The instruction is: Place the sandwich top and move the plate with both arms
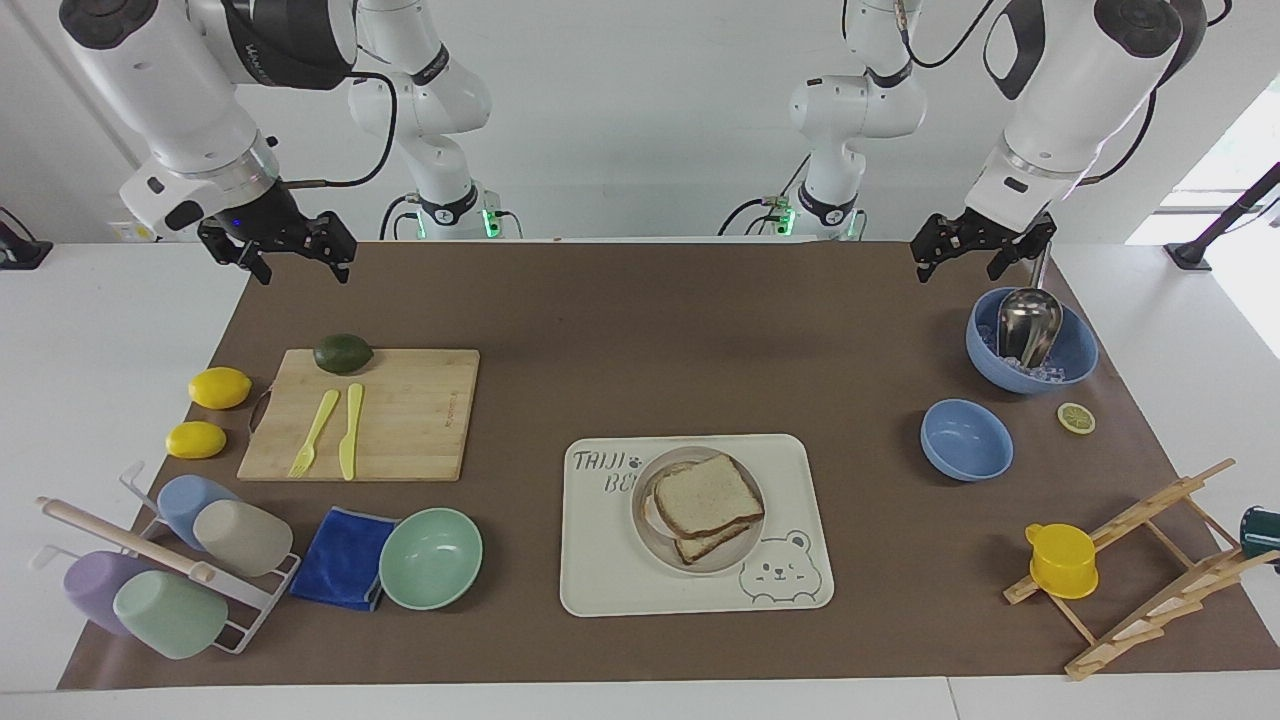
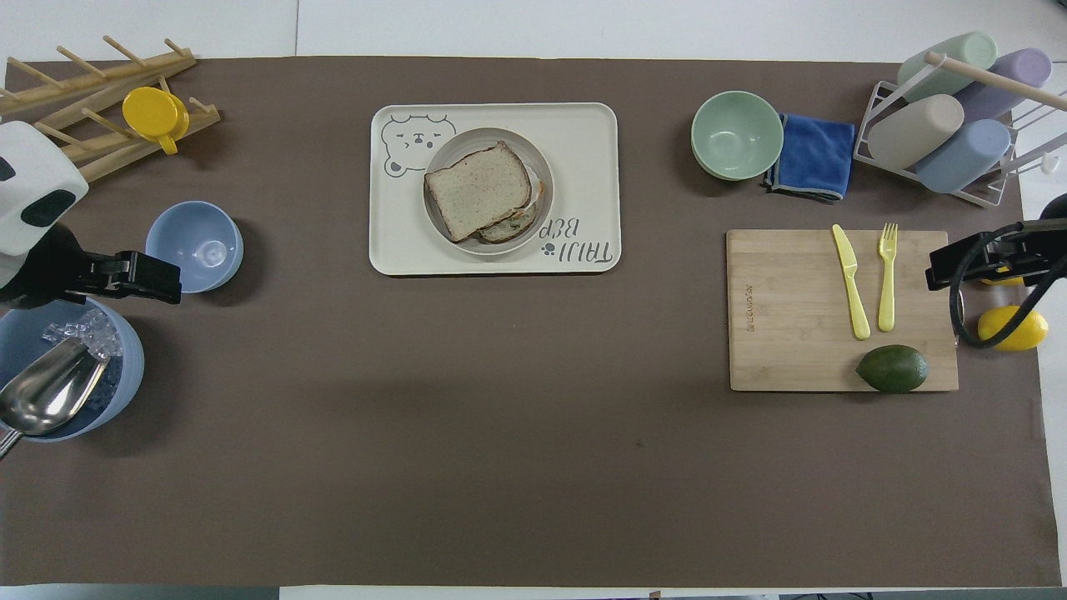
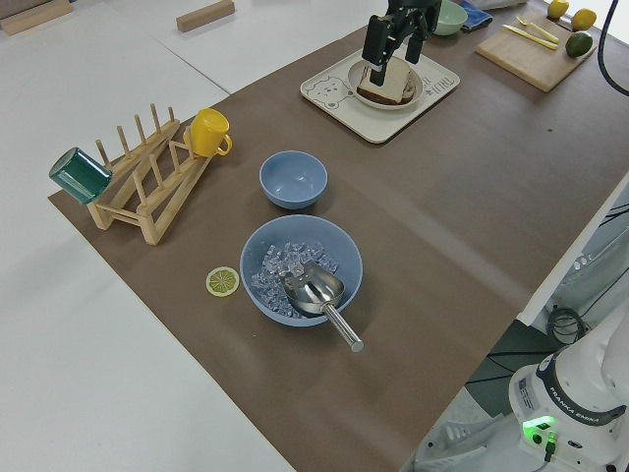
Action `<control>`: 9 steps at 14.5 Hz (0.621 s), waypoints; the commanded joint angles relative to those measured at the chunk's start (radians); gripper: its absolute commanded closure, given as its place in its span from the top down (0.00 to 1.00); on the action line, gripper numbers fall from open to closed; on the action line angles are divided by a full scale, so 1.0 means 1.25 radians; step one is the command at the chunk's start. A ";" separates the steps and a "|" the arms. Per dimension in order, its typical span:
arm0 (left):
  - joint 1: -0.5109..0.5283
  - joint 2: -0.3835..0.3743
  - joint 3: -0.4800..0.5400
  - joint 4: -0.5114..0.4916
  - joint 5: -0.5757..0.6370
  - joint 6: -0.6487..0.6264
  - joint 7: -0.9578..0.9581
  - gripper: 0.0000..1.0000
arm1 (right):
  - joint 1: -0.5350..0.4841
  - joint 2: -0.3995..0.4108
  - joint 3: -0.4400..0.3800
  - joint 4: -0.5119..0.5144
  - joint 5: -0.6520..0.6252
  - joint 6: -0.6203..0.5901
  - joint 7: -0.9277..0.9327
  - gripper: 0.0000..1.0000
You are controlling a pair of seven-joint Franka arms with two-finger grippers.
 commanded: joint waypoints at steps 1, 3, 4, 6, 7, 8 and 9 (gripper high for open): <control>0.015 -0.013 -0.005 -0.009 -0.019 0.013 0.007 1.00 | -0.008 -0.010 0.004 -0.007 0.016 0.000 0.012 1.00; 0.014 -0.013 -0.005 -0.008 -0.020 0.012 0.005 1.00 | -0.008 -0.010 0.004 -0.007 0.016 0.000 0.012 1.00; 0.014 -0.013 -0.005 -0.009 -0.021 0.013 0.004 1.00 | -0.008 -0.010 0.004 -0.007 0.016 0.000 0.012 1.00; 0.019 -0.016 -0.005 -0.010 -0.023 0.012 0.003 1.00 | -0.008 -0.010 0.004 -0.007 0.016 0.000 0.012 1.00; 0.021 -0.016 -0.005 -0.010 -0.023 0.010 0.004 1.00 | -0.008 -0.010 0.004 -0.007 0.016 0.000 0.012 1.00; 0.020 -0.016 -0.005 -0.010 -0.023 0.010 0.004 1.00 | -0.008 -0.010 0.004 -0.007 0.016 0.002 0.012 1.00; 0.020 -0.016 -0.005 -0.010 -0.023 0.010 0.005 1.00 | -0.008 -0.010 0.004 -0.007 0.016 0.000 0.012 1.00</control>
